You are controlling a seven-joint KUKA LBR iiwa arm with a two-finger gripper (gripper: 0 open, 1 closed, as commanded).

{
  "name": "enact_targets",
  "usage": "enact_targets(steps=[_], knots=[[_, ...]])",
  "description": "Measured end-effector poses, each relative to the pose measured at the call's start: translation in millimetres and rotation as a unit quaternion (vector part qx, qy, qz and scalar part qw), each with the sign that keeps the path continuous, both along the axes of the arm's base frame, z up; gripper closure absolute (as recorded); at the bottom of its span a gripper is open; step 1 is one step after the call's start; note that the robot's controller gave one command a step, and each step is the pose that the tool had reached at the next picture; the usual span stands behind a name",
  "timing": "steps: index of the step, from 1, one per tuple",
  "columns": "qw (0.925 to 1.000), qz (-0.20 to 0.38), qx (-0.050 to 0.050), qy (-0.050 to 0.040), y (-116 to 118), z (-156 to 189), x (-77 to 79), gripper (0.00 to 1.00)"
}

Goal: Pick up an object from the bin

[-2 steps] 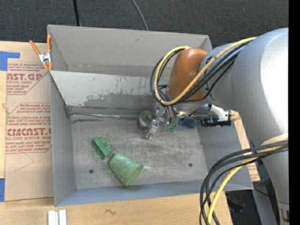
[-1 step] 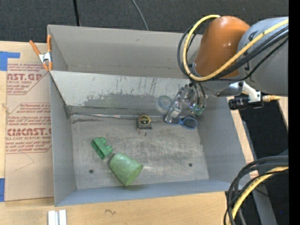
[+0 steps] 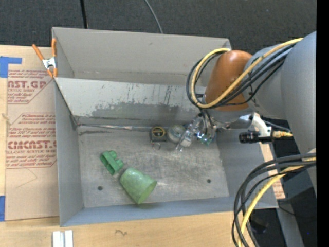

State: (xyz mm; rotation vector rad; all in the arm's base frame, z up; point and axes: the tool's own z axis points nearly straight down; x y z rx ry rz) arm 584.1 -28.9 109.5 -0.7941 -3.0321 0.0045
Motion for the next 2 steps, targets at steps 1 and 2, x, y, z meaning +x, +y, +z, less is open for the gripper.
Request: enact_targets(steps=[1, 2], knots=[[0.9995, -0.032, 0.000, -0.0058, 3, 51, -9.7, 1.00], [0.9996, -0.026, 0.001, -0.0063, 16, 98, -25.4, 1.00]])
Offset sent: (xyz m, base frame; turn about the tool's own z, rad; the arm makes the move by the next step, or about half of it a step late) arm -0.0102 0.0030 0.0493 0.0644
